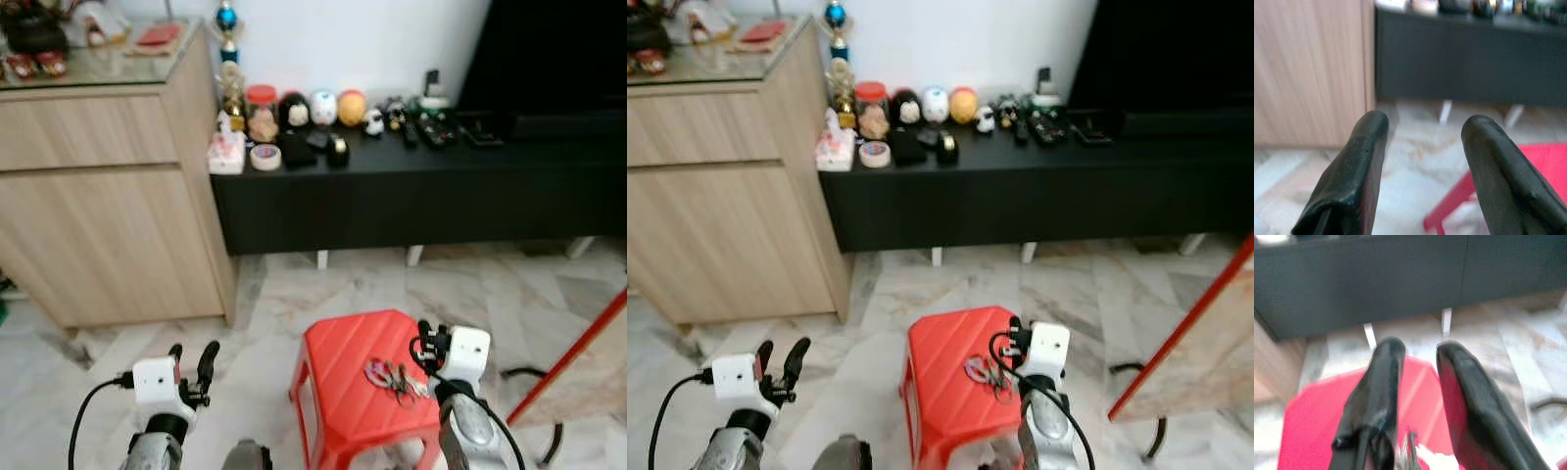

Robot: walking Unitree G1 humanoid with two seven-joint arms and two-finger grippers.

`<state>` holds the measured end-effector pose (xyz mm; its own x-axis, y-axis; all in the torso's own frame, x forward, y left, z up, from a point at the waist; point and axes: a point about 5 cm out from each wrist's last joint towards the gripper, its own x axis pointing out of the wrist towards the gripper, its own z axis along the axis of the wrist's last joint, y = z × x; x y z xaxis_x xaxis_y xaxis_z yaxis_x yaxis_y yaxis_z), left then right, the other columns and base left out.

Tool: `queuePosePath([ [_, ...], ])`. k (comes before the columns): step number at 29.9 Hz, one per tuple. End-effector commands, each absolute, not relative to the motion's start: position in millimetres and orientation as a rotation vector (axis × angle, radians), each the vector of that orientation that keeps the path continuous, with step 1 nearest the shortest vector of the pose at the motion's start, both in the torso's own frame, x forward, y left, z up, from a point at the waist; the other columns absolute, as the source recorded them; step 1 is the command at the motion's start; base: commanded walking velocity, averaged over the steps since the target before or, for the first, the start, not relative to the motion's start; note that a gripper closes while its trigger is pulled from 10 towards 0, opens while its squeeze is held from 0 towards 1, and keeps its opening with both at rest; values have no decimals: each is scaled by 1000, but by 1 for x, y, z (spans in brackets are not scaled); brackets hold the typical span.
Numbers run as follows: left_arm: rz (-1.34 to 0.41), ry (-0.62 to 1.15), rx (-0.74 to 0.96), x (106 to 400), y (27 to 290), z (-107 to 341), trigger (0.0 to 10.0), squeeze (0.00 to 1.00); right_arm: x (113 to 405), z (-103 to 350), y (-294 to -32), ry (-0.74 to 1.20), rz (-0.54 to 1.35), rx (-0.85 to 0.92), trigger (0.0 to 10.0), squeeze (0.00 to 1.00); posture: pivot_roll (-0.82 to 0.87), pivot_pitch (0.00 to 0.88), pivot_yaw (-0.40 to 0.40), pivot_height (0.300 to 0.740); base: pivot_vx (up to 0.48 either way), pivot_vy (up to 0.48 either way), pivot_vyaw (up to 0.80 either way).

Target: Hang keys on a hook

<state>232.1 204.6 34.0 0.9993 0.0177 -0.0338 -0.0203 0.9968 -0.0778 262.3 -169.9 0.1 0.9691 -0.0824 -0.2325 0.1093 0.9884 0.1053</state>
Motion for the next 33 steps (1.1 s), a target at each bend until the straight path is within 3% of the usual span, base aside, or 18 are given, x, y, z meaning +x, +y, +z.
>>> queuePosePath([
  [1, 30, 87, -77, 222, 206, 23, 10000, 0, 269, 5, -164, 218, -75, 123, 10000, 0, 82, 53, -24, 653, 0, 0, 0],
  [21, 21, 100, -81, 224, 202, 22, 10000, 0, 270, 3, -164, 239, -89, 128, 10000, 0, 85, 56, -23, 653, 0, 0, 0],
  [26, 19, 106, -80, 224, 201, 21, 10000, 0, 270, 1, -165, 248, -93, 123, 10000, 0, 85, 56, -23, 618, 0, 0, 0],
  [33, 15, 115, -82, 224, 201, 20, 10000, 0, 270, 3, -164, 235, -87, 126, 10000, 0, 85, 56, -23, 618, 0, 0, 0],
])
